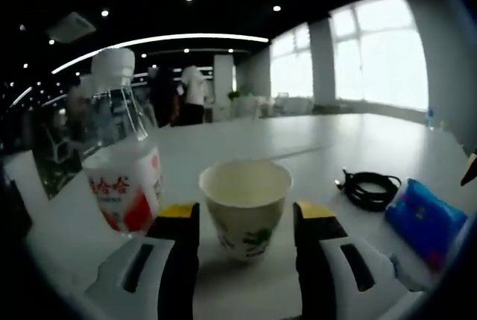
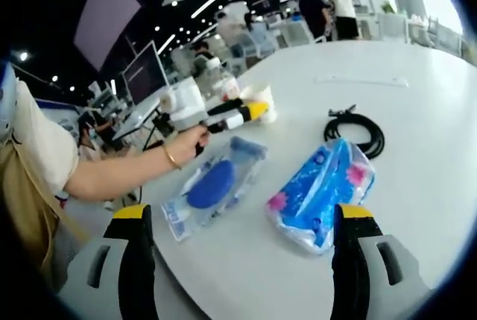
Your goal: Arrange the tabletop items into an orderly group along one side of the table until the central work area is clear of visible clutter.
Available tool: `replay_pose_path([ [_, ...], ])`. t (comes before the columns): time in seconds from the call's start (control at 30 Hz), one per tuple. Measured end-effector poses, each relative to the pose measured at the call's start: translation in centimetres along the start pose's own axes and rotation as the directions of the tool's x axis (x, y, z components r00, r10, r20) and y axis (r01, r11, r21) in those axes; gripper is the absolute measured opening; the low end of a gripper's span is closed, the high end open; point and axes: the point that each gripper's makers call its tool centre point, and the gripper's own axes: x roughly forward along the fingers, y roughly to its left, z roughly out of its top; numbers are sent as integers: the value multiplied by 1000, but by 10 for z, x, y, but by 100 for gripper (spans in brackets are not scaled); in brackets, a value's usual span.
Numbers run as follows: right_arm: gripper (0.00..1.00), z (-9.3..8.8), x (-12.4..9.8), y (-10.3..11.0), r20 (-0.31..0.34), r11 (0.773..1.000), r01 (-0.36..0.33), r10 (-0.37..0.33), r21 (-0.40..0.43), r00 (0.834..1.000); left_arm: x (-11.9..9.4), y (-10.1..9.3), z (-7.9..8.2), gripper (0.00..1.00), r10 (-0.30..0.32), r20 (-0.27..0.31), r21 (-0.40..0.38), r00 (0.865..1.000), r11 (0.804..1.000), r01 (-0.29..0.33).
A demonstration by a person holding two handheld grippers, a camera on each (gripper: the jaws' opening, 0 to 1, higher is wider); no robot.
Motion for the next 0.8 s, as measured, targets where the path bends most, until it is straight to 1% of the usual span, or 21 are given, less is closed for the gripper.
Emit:
replay_pose_path([
  [0.07,99,1,0,1,3,1000,-1,1,4,1000,-3,-1,4,49,-4,6,-11,1000,1000,4],
  [0.17,99,3,0,1,15,1000,0,0,11,1000,-6,-2,7,51,-4,5,-2,1000,1000,4],
  [0.23,99,6,-1,0,27,1000,8,-8,13,1000,-8,-6,8,53,-17,-6,10,1000,1000,17],
  [0.3,99,11,-2,-2,48,1000,26,-26,14,999,-11,-8,9,53,-15,-13,26,1000,1000,15],
  [0.33,99,16,-3,-5,71,999,49,-49,8,996,-12,-8,9,54,-13,-15,30,1000,999,14],
  [0.4,99,19,-4,-8,82,998,64,-65,7,995,-14,-10,13,56,-14,-13,31,1000,999,15],
  [0.5,99,24,-6,-13,111,995,92,-95,28,989,-19,-12,17,58,-15,-18,25,1000,1000,15],
  [0.53,99,24,-7,-14,113,995,96,-99,30,989,-20,-14,18,60,-35,-18,49,999,998,36],
  [0.57,99,24,-7,-15,117,994,99,-102,35,988,-21,-15,18,61,-46,-22,57,999,997,47],
  [0.63,99,25,-7,-18,129,993,107,-112,46,985,-24,-16,17,65,-47,-41,24,998,999,48],
  [0.7,99,26,-7,-20,133,992,117,-122,46,984,-26,-14,17,67,-36,-50,26,998,999,38],
  [0.8,99,24,-7,-23,124,989,145,-148,36,981,-29,-16,21,70,-43,-57,28,997,999,44],
])
